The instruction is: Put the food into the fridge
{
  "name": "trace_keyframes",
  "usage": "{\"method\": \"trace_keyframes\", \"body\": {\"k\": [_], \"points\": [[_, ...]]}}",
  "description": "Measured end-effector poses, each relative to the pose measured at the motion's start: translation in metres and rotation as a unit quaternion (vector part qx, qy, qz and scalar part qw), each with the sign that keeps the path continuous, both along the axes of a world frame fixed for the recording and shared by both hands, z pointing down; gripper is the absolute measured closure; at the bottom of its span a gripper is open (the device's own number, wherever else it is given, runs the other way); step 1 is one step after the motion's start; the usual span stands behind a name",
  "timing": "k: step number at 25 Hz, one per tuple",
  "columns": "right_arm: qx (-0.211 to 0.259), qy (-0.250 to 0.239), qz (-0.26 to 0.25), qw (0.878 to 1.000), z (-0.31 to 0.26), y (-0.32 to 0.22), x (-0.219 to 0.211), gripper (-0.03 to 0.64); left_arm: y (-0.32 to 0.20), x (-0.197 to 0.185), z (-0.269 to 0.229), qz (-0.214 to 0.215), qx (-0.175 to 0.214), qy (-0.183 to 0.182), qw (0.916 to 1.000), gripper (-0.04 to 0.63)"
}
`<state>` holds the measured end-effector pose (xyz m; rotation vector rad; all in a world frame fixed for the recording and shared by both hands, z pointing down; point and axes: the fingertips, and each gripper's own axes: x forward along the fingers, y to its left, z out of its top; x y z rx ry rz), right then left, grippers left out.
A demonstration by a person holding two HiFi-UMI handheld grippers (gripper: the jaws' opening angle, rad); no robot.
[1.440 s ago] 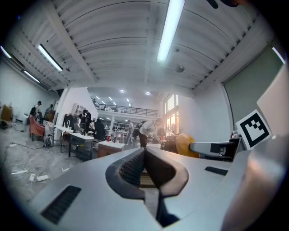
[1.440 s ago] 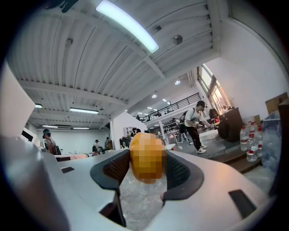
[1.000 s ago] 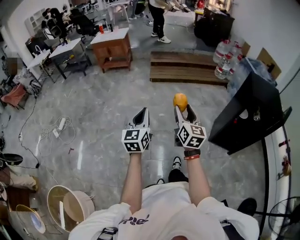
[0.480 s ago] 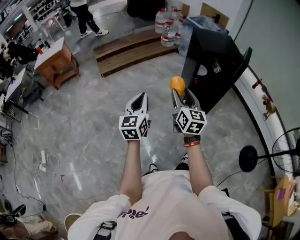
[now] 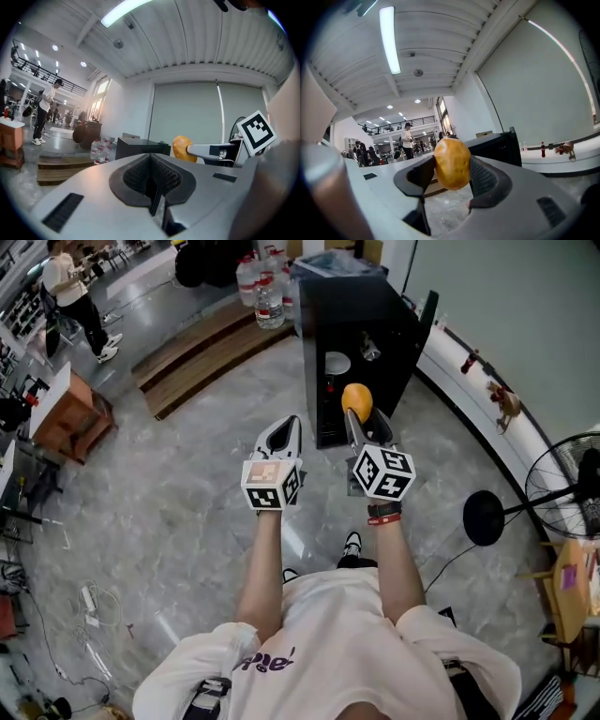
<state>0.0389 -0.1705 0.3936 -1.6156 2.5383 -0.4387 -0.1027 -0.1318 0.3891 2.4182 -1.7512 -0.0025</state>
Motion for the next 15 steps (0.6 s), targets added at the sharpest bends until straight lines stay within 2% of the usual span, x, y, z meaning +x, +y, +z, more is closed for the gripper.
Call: {"method": "trace_keyframes", "body": {"k": [9,15], "points": [[-0.007,-0.018,0.012,1.0,0.01,-0.054,0.096,0.365,-0.063,0.104,0.004,0.025,-0.002,-0.011,0.9996,0.577],[-0.007,-0.009,0.015,1.0,0.021,-0.1,0.141,0.365,-0.107,0.153,0.016,0.033,-0.003,-0.026,0.9991,0.577]]}}
